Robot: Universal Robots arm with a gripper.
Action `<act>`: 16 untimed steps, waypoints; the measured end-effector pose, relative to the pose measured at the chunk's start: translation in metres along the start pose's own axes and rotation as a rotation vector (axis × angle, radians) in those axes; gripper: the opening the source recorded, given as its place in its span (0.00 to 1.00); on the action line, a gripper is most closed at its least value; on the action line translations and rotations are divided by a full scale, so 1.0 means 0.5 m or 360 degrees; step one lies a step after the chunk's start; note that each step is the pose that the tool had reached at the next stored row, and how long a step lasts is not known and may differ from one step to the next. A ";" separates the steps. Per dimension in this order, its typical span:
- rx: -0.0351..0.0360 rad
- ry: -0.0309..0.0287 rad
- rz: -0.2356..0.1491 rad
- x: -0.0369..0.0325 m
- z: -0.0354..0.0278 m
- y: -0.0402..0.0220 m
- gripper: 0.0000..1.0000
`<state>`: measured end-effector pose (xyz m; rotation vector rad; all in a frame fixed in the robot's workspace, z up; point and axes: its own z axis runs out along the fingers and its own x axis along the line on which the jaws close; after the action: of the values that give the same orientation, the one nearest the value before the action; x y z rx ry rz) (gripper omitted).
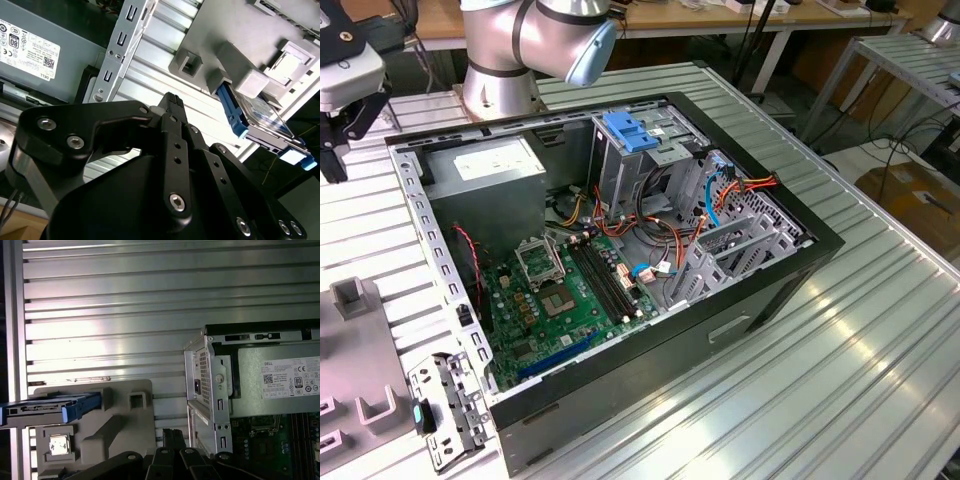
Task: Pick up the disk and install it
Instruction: 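Reach for the disk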
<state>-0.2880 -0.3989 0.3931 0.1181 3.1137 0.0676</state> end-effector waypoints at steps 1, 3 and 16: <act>0.0000 0.00000 0.0000 0.002 0.000 0.000 0.11; 0.0000 0.00000 0.0000 0.005 0.000 0.000 0.11; 0.0000 0.00002 0.0000 0.033 -0.001 -0.002 0.11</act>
<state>-0.3043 -0.3989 0.3932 0.1180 3.1139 0.0675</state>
